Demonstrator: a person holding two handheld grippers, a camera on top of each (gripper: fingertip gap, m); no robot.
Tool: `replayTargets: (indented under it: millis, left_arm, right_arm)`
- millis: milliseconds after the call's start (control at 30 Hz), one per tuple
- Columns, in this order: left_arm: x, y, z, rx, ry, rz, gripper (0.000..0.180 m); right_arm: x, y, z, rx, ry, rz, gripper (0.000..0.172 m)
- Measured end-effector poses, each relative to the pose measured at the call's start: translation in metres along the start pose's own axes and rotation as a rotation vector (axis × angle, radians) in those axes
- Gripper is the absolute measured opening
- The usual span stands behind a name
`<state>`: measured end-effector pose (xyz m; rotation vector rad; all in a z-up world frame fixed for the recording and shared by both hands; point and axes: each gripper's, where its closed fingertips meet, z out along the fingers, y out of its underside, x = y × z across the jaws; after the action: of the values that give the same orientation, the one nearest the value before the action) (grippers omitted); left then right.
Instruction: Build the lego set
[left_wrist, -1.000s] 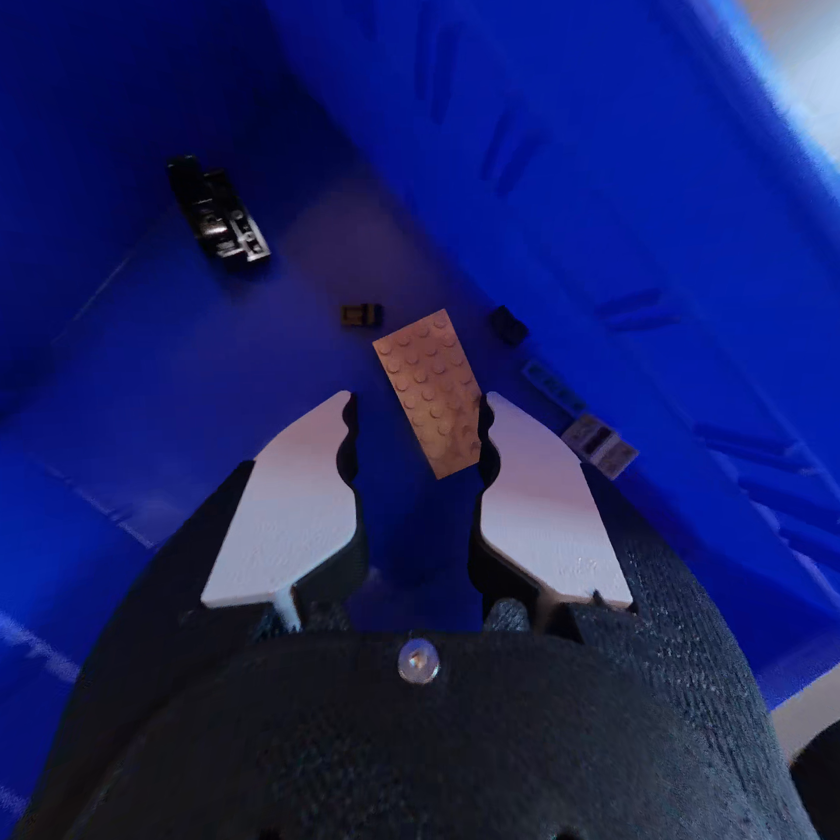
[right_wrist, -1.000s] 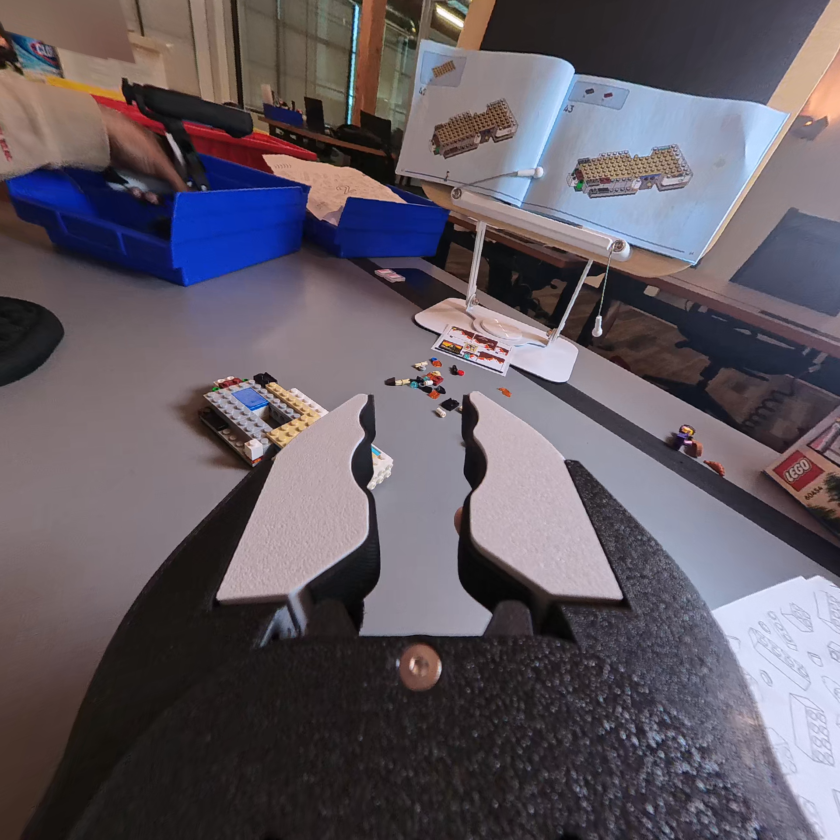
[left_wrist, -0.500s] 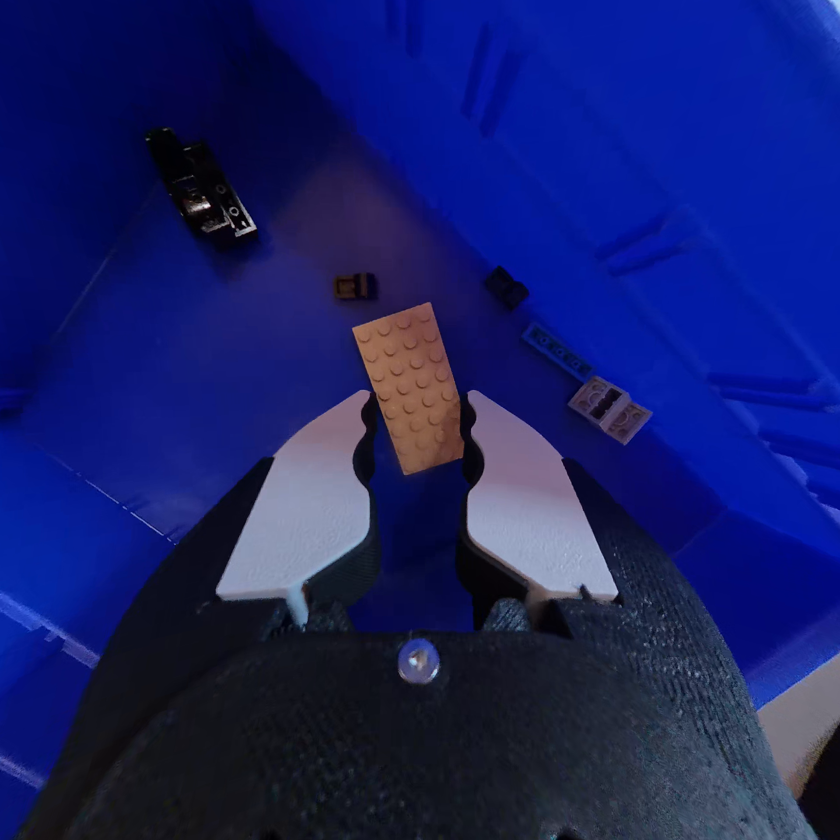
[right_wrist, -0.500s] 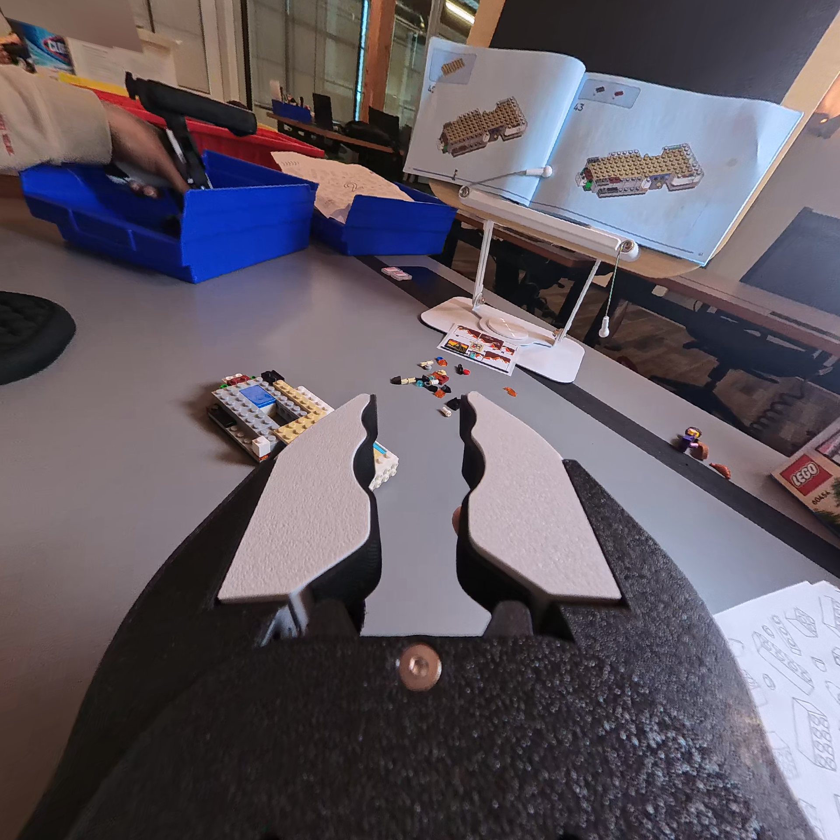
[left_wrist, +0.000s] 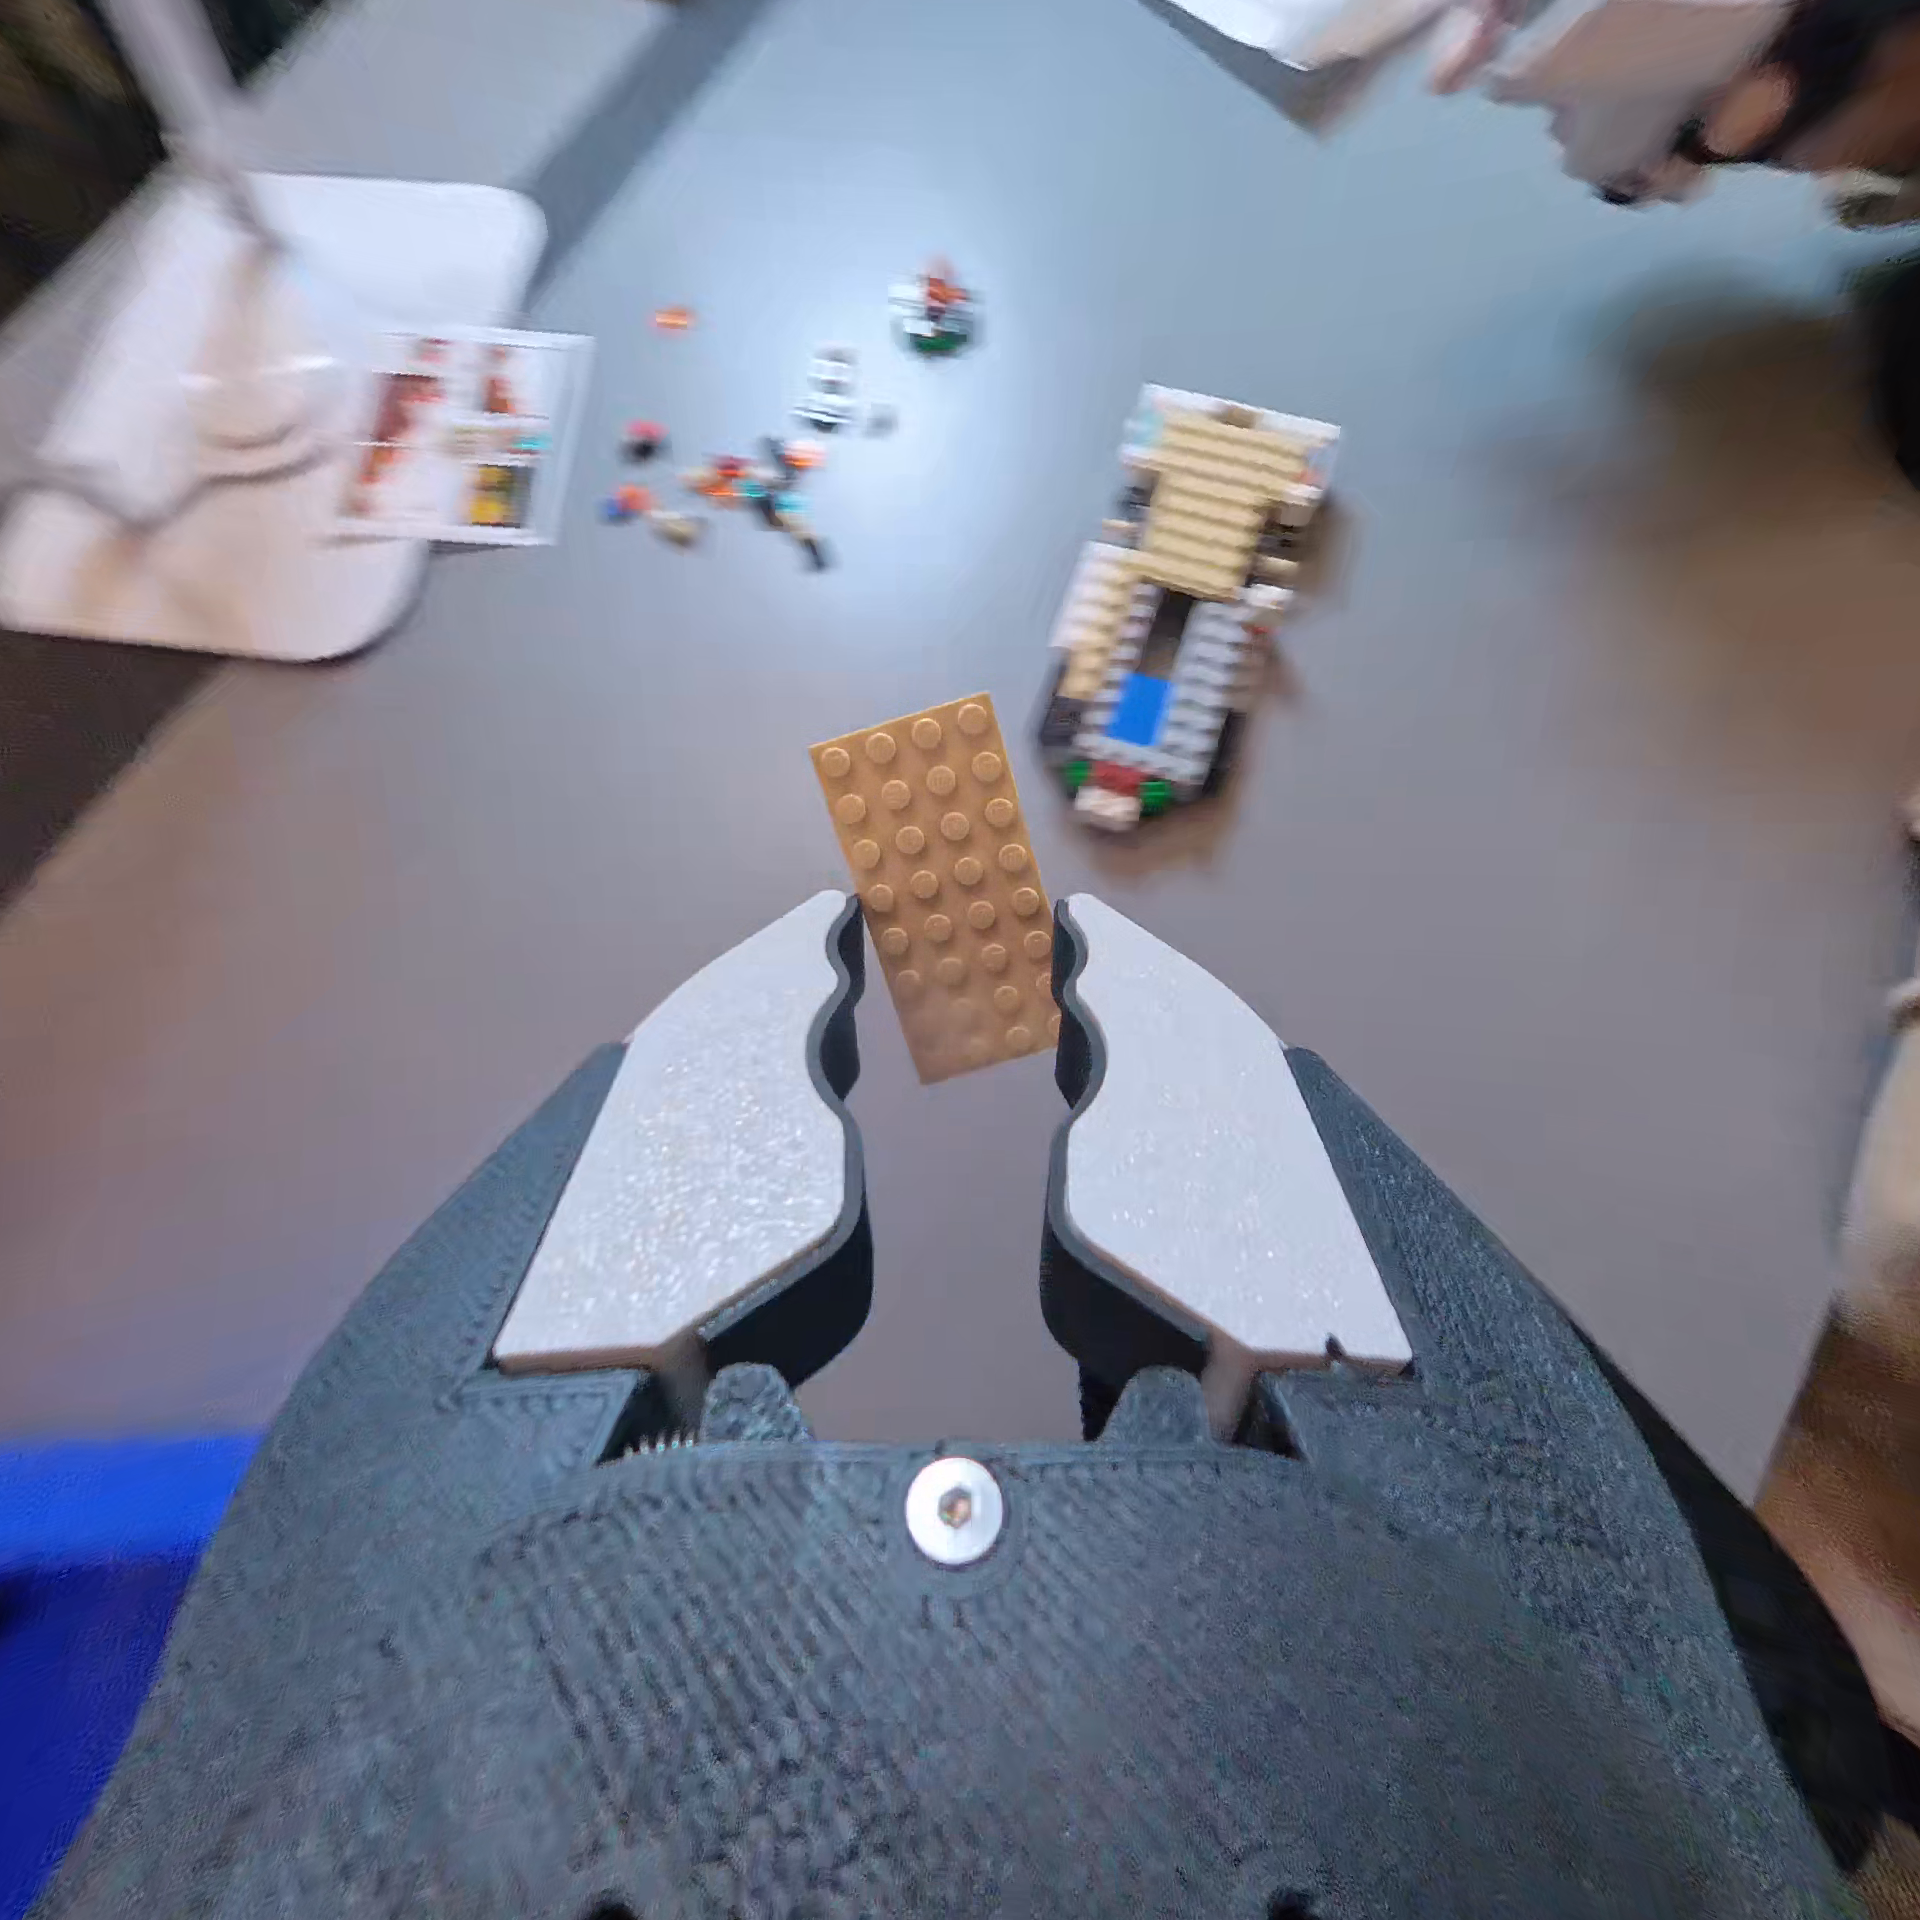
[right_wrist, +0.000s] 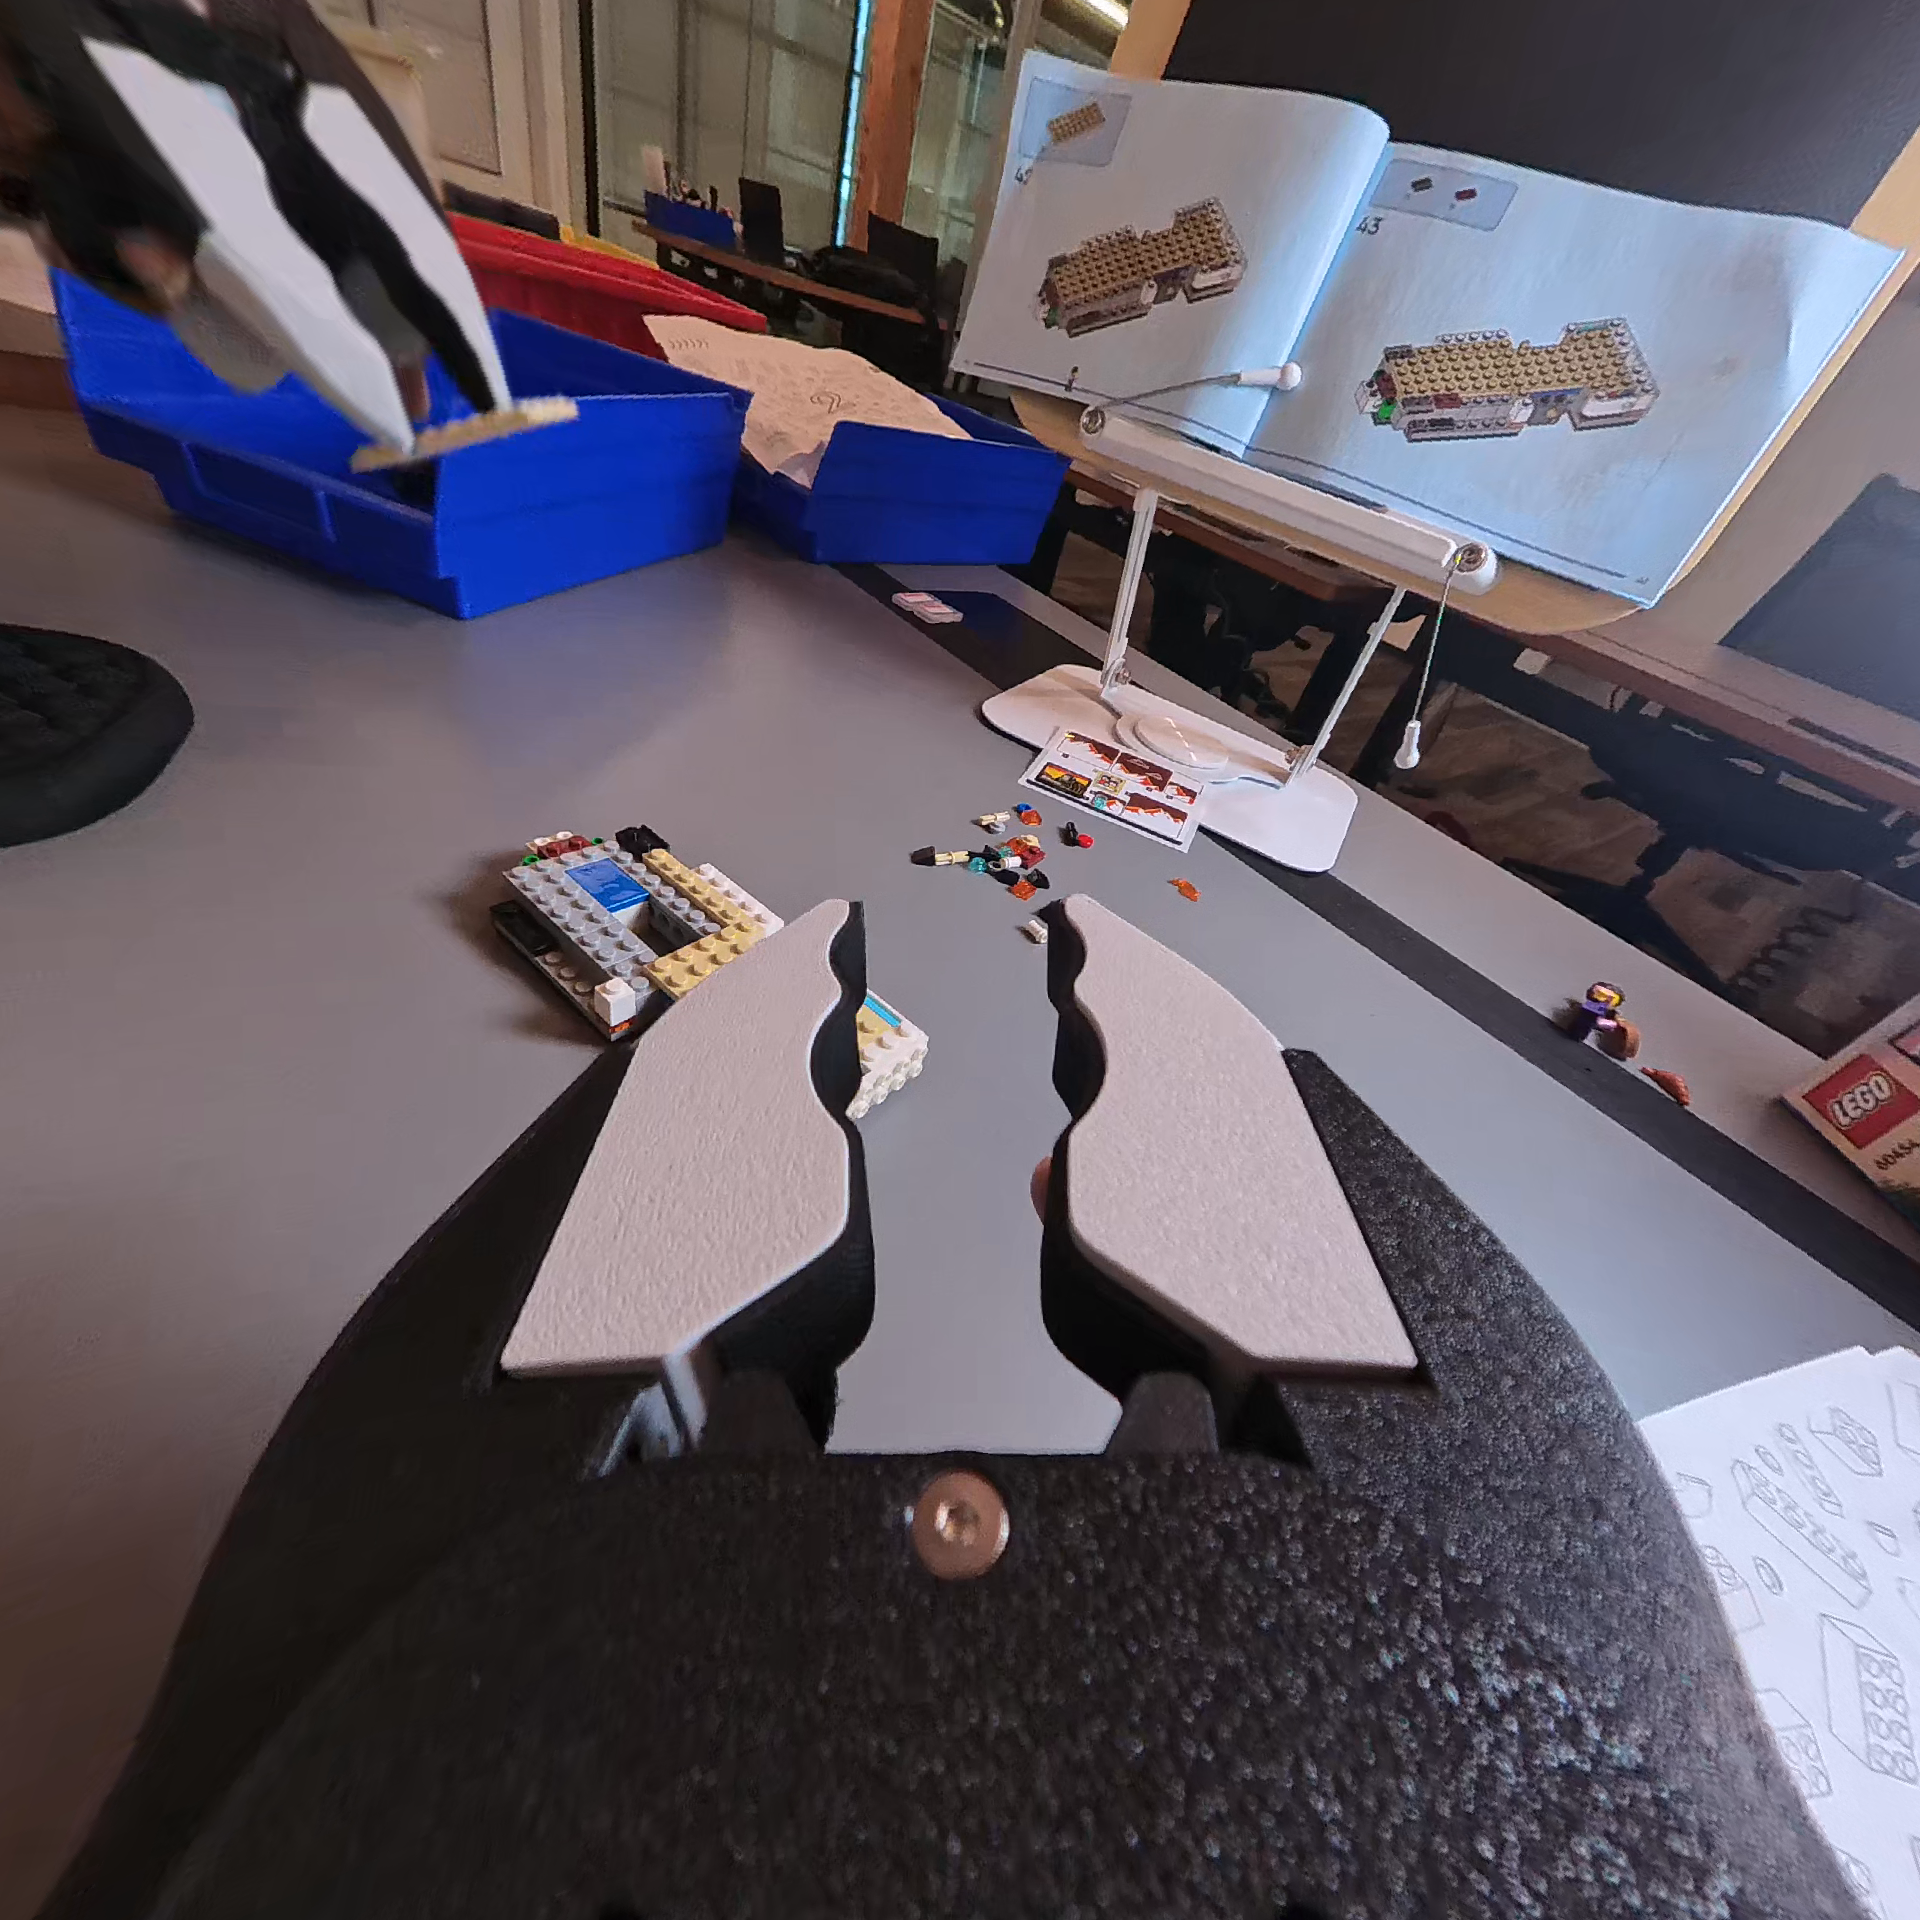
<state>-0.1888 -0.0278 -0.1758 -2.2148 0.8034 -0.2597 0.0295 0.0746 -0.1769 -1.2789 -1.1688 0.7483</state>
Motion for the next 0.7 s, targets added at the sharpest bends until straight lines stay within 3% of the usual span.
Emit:
replayTargets:
  millis: [100, 300, 433, 700]
  left_arm:
    - [0.064, 0.011, 0.047, -0.067, 0.216, 0.06, 0.035]
    - [0.123, 0.031, 0.092, -0.176, 0.356, 0.183, 0.035]
    - [0.126, 0.033, 0.101, -0.197, 0.35, 0.249, 0.035]
    - [0.08, 0.007, 0.1, -0.26, 0.287, 0.395, 0.035]
  right_arm:
    - [0.0, 0.001, 0.0, -0.007, -0.001, -0.002, 0.034]
    - [-0.004, 0.007, 0.003, -0.032, -0.02, -0.005, 0.034]
    - [-0.005, 0.008, 0.003, -0.041, -0.024, -0.013, 0.034]
    - [-0.009, 0.012, 0.005, -0.055, -0.045, -0.009, 0.033]
